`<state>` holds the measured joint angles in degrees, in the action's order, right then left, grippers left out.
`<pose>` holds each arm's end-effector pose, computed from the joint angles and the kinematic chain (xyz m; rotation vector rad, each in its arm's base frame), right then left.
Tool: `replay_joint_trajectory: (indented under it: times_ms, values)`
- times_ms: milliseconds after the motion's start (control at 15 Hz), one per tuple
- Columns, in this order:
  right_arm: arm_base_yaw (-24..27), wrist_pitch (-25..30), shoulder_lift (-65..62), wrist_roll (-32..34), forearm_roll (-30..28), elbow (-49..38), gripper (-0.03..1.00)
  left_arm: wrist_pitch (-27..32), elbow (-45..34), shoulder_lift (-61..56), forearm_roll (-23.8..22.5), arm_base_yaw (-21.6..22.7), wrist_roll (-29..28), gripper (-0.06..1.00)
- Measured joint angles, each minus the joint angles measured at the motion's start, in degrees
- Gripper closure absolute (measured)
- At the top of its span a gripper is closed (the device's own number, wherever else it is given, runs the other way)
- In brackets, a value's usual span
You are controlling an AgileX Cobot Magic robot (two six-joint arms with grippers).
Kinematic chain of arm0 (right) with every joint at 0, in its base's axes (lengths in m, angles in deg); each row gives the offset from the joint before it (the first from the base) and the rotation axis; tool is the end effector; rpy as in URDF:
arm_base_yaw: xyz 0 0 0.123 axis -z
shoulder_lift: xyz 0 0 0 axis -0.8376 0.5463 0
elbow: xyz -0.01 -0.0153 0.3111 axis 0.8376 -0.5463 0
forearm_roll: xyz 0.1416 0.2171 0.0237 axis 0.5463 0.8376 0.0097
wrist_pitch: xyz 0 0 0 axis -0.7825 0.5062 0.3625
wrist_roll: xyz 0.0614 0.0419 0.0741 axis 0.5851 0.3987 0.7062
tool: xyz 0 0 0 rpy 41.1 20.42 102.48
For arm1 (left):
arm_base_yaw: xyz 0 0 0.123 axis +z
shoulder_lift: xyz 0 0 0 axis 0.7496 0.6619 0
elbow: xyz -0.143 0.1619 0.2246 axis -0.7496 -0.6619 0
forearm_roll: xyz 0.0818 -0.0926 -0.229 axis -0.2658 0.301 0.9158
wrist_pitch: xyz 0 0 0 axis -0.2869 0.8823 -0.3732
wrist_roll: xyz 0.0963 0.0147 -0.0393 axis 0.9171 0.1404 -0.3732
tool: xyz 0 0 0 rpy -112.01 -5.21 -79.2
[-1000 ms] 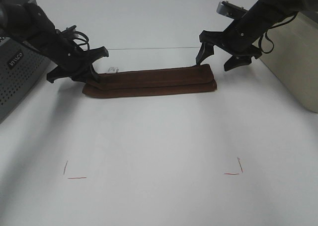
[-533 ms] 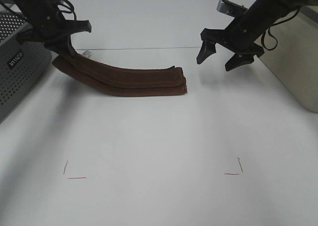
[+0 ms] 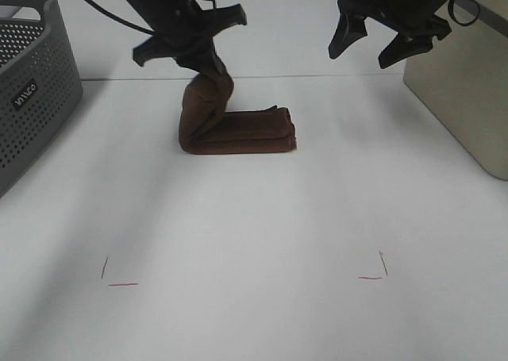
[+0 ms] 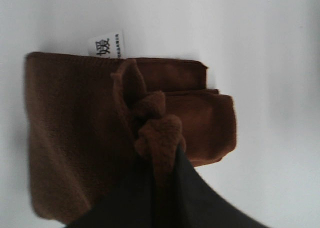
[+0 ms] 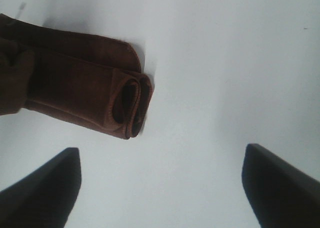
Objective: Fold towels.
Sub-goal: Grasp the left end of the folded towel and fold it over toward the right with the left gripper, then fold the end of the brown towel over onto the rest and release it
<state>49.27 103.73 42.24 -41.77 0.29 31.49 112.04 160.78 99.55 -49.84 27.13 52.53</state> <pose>0.4910 0.0976 0.2511 -0.2590 2.6529 0.4550 0.5209 -0.2337 0.2102 -0.1073 2.6872 -0.6489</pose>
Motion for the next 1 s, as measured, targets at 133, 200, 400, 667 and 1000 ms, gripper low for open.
replay_joint_trajectory:
  times_ms: [133,200,400,667,1000]
  values:
    - [0.0,2.29,-0.8,0.06,-0.46,0.06,0.15,-7.28,0.0,4.07,3.67,-3.15,-3.84,0.81]
    - [0.0,3.21,-0.8,0.06,-0.46,0.06,0.15,-8.77,0.0,4.98,4.7,-3.67,-4.98,0.7]
    - [0.0,4.76,-0.8,0.06,-0.52,0.06,0.15,-14.73,0.0,6.02,11.34,-4.35,-6.07,0.26]
    - [0.0,6.19,-0.57,-1.09,5.79,0.06,0.15,-17.36,0.0,4.35,15.58,-3.38,-3.61,0.17]
    - [-1.6,6.07,6.82,-14.84,32.54,0.06,0.15,-15.41,0.0,-2.29,9.4,4.47,4.35,0.17]
